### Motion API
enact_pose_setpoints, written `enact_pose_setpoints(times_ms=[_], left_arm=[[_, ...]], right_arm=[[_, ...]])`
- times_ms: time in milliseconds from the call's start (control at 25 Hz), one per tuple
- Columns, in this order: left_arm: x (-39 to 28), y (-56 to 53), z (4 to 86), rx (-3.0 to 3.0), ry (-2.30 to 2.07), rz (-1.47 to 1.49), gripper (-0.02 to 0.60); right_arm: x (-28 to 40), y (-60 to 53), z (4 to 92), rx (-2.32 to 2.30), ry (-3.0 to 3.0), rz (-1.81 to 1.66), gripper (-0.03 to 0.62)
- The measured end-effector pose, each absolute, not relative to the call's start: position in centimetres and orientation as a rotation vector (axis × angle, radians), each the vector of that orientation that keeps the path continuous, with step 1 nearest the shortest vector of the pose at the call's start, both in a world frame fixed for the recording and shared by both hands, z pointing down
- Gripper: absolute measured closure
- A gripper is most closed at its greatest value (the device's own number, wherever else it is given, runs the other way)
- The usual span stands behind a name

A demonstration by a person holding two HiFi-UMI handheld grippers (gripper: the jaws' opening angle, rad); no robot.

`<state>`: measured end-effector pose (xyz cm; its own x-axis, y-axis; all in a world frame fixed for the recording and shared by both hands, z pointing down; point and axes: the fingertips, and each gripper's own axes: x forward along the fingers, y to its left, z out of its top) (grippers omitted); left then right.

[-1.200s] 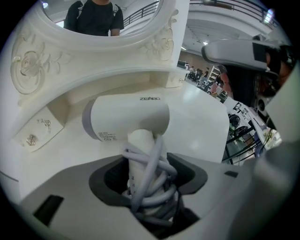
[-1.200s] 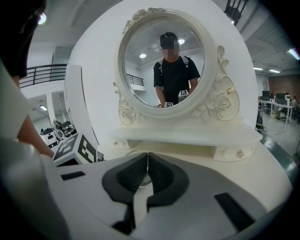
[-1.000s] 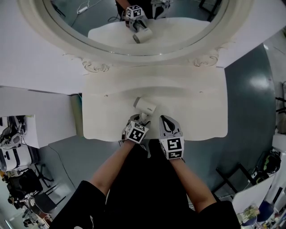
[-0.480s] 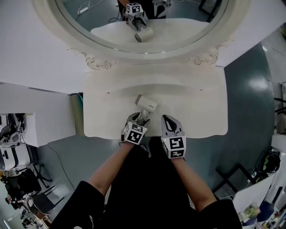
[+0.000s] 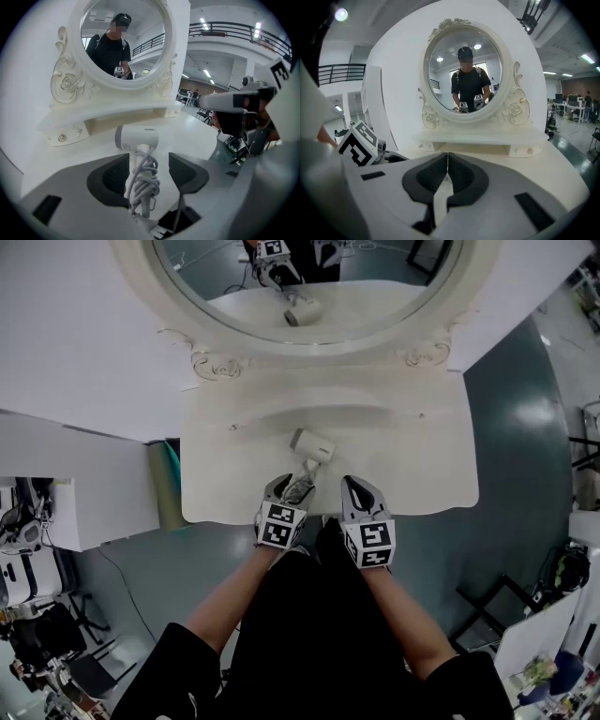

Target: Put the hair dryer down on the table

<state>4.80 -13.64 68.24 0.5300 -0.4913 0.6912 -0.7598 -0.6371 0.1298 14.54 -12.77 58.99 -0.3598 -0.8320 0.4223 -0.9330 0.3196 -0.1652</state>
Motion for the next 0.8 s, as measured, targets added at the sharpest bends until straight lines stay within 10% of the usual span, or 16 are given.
enact_pose_setpoints(times_ms=[800], left_arm=[[-2.9,-4.4,55.6,2.402,-1.170,0.497,0.311]], right_arm=[[6.8,-4.4,50.5,1.613,-2.405,0.466,0.576]])
